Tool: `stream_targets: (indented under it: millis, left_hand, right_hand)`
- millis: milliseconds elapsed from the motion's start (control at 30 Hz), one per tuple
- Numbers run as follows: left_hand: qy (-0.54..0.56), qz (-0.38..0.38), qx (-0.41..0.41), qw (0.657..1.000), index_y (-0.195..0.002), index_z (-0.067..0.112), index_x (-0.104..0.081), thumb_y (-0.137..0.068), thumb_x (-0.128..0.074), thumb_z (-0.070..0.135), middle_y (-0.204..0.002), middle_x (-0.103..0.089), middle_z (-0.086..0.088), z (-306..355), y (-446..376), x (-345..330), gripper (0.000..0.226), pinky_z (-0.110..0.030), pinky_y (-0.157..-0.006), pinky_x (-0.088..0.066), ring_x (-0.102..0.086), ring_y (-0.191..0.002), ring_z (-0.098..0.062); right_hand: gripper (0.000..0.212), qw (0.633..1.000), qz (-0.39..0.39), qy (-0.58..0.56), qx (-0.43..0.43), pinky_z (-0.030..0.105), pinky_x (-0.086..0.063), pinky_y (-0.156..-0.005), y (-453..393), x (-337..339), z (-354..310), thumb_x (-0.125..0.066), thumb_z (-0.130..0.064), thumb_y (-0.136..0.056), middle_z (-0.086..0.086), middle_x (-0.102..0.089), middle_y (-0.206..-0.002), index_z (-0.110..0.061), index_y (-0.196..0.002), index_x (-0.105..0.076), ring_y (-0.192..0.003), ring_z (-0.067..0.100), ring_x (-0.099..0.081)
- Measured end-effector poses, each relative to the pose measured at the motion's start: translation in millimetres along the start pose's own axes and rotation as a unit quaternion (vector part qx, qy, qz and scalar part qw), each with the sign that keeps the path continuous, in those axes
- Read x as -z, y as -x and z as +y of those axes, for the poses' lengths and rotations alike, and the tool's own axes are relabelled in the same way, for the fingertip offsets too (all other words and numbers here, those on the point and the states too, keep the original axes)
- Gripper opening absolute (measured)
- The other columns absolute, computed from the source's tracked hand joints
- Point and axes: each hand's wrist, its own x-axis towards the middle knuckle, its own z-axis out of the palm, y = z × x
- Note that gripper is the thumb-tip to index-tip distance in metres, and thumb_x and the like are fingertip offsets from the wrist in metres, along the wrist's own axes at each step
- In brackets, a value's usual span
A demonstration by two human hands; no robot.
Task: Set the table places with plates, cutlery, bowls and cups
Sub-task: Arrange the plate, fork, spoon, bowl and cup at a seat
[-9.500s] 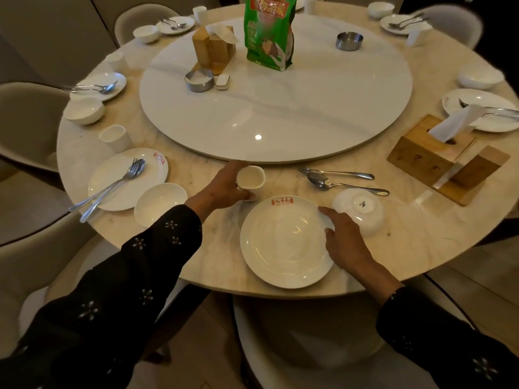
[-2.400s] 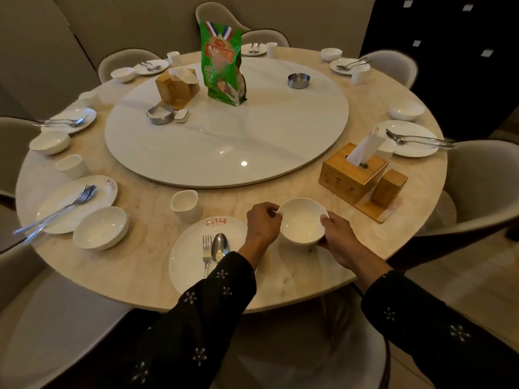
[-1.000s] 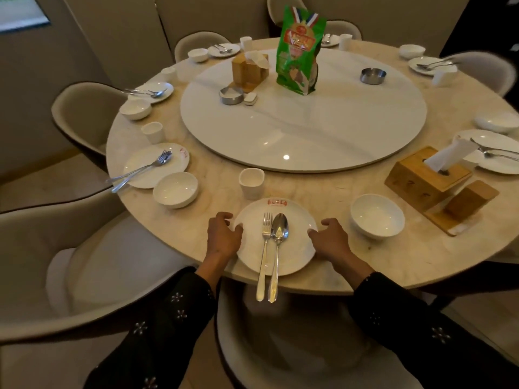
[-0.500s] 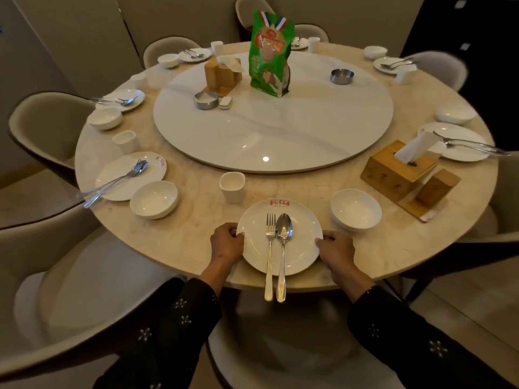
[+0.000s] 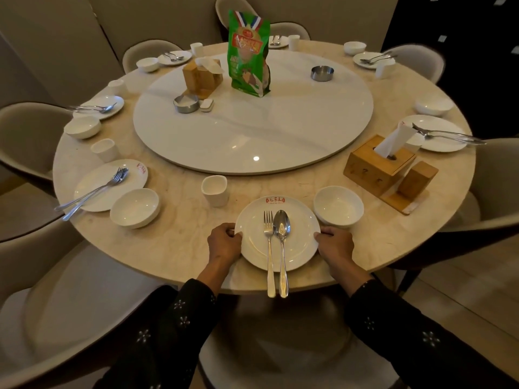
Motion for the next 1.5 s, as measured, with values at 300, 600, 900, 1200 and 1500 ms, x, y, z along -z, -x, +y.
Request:
stream_targets:
  millis: [300,600,900,1200,1500]
  left_hand:
    - [0.014,-0.007,0.006,1.000,-0.119,0.007,-0.064,-0.089,-0.063,0.011,-0.100,-0.068,-0.009,-2,0,2,0.031,-0.045,-0.088,-0.056,-0.065,-0.092,-0.024]
    - [0.033,-0.032,0.045,0.998,-0.111,0.007,-0.064,-0.088,-0.065,0.010,-0.095,-0.069,-0.013,-8,-2,8,0.023,-0.042,-0.073,-0.061,-0.068,-0.079,-0.026]
    - [0.066,-0.024,0.048,0.996,-0.107,0.007,-0.064,-0.089,-0.066,0.014,-0.091,-0.068,-0.009,-9,-5,9,0.020,-0.039,-0.073,-0.061,-0.070,-0.079,-0.027]
    - [-0.026,0.015,-0.042,0.999,-0.126,0.011,-0.051,-0.083,-0.073,0.033,-0.111,-0.059,-0.005,-12,-29,51,0.053,-0.030,-0.086,-0.047,-0.056,-0.099,-0.018]
    - [-0.154,-0.035,-0.140,0.977,-0.143,0.012,-0.032,-0.075,-0.080,0.025,-0.140,-0.041,-0.013,20,-88,79,0.084,-0.040,-0.105,-0.042,-0.046,-0.127,-0.028]
  right_hand:
    - [0.028,1.000,-0.004,-0.007,0.007,0.028,-0.044,-0.085,1,0,5,-0.063,-0.010,-0.090,0.008,-0.067,-0.116,-0.010,-0.118,-0.066,-0.095,0.014,-0.055]
    - [0.029,1.000,0.004,-0.017,-0.009,0.034,-0.048,-0.093,3,-1,4,-0.066,-0.007,-0.088,0.009,-0.067,-0.116,-0.008,-0.116,-0.066,-0.106,0.022,-0.060]
    - [0.027,0.999,0.020,-0.021,0.015,0.027,-0.046,-0.081,7,-3,3,-0.066,-0.012,-0.088,0.008,-0.067,-0.112,-0.008,-0.115,-0.065,-0.091,0.014,-0.056]
    - [0.031,0.968,-0.015,0.113,0.224,0.027,-0.042,-0.094,22,-20,7,-0.065,-0.014,-0.089,0.002,-0.055,-0.126,-0.018,-0.119,-0.058,-0.118,0.019,-0.051]
    - [0.049,0.852,-0.086,0.414,0.309,0.029,-0.022,-0.115,8,-38,3,-0.050,-0.020,-0.096,0.005,-0.037,-0.151,-0.016,-0.143,-0.039,-0.140,0.019,-0.031]
